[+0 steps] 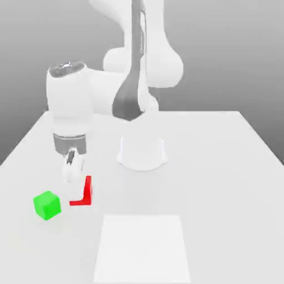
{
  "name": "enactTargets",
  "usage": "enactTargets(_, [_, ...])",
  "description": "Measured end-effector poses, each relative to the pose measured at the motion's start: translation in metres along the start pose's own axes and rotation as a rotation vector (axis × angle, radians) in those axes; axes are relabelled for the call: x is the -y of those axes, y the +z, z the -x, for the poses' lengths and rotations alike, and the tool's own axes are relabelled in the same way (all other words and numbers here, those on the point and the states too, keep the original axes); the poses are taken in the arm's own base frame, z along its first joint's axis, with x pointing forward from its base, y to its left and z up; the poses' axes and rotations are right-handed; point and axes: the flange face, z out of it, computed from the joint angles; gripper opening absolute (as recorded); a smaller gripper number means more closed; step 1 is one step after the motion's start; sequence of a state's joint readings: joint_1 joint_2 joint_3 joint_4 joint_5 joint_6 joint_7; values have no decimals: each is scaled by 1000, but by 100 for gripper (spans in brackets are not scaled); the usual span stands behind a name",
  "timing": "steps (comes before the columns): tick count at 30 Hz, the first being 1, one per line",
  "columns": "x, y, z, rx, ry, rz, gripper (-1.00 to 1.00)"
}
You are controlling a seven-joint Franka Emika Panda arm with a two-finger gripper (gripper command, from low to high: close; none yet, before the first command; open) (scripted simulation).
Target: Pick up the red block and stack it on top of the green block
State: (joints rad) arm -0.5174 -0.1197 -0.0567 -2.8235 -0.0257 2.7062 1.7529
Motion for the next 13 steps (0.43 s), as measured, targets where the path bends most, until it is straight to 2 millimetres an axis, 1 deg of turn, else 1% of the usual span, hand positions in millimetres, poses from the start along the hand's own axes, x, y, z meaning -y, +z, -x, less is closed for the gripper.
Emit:
enactTargets(2, [7, -6, -40, 2, 14, 1, -100])
enactTargets(3, [9, -5, -55, 3, 19, 1, -100])
enactTargets(5, [11, 8, -67, 4, 24, 2, -100])
enactTargets(9, [11, 46, -71, 4, 25, 2, -100])
enactTargets(10, [10, 53, -71, 4, 25, 2, 100])
enactTargets(13, [10, 53, -71, 4, 25, 2, 100])
